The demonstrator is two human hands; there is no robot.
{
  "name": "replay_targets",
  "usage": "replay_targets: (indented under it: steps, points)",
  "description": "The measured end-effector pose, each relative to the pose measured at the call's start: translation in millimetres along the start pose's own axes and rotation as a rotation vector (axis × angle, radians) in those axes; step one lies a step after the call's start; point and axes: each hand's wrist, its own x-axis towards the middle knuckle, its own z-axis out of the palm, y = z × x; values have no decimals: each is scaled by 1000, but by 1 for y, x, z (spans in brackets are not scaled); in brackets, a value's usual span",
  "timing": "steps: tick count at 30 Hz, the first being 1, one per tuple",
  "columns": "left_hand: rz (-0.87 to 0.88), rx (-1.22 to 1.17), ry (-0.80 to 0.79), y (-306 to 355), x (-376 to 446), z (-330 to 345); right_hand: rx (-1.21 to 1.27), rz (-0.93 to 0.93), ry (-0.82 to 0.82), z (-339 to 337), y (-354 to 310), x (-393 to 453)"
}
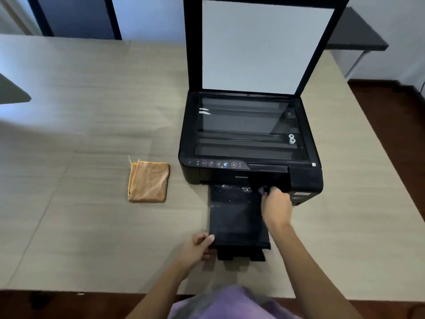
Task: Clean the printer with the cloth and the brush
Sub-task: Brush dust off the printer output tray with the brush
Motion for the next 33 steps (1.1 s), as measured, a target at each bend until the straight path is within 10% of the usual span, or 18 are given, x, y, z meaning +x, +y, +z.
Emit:
replay_targets:
  steps: [6, 11, 16, 20, 23, 27, 31, 33]
  points:
    - [21, 45, -14, -3, 5, -7, 51, -606, -320, 33, -76, -43]
    - [5, 4, -82, -2, 2, -8, 100, -26, 35, 5, -19, -6]
    - [10, 18, -59, 0, 4, -13, 109, -426, -296, 43, -89, -36]
    - [0, 74, -61, -2, 7, -14, 79, -373, -181, 40, -77, -27]
    - [15, 47, -93, -4, 9, -16, -72, -525, -437, 33, -73, -37]
    - [11, 49, -110, -2, 10, -17, -13, -400, -232, 31, -76, -14]
    - [22, 62, -116, -2, 9, -19, -138, -571, -519, 31, -65, -36]
    - [13, 58, -117, -3, 10, -17, -100, -364, -297, 19, -37, -23]
